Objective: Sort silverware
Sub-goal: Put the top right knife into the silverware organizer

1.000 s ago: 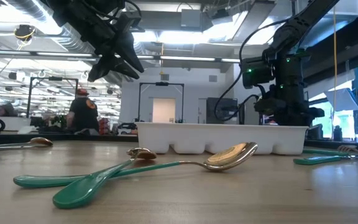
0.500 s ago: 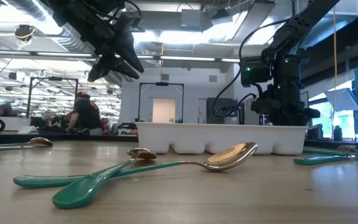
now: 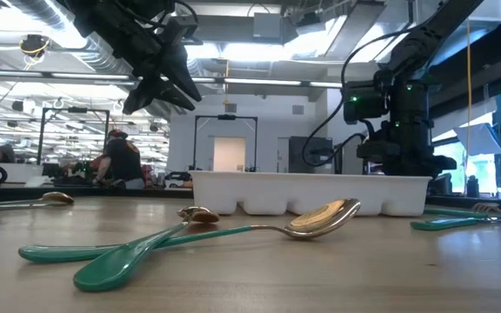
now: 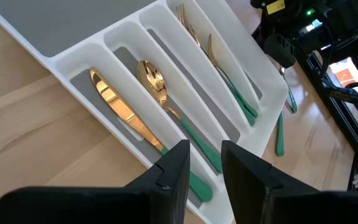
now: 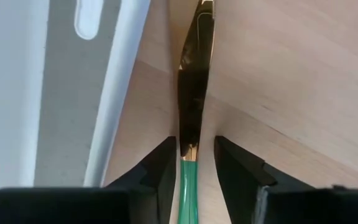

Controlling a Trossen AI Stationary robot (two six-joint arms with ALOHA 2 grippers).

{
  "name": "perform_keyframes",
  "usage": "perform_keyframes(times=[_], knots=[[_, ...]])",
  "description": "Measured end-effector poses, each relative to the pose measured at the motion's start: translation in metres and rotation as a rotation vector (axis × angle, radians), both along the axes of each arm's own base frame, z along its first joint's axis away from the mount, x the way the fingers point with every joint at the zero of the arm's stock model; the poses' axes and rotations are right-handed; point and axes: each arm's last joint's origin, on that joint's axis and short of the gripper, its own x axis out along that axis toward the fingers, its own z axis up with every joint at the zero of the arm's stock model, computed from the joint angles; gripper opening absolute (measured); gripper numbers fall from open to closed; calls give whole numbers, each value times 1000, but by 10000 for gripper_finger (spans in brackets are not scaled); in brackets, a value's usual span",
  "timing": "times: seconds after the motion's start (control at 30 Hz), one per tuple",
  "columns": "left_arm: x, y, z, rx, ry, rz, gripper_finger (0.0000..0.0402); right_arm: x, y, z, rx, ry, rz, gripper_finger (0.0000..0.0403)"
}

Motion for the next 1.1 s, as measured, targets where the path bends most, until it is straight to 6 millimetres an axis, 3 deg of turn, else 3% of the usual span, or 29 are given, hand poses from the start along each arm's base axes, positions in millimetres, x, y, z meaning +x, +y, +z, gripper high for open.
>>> perform_keyframes(times=[0.37, 0.93, 1.1], knots=[[0, 0, 0, 0, 0, 0, 85, -1, 0, -1, 13, 4, -2, 24], [0, 0, 0, 0, 0, 1, 85, 7, -3, 17, 16, 49, 29, 36], [0, 0, 0, 0, 0, 1, 85, 4, -2, 20, 29, 84, 30, 16]])
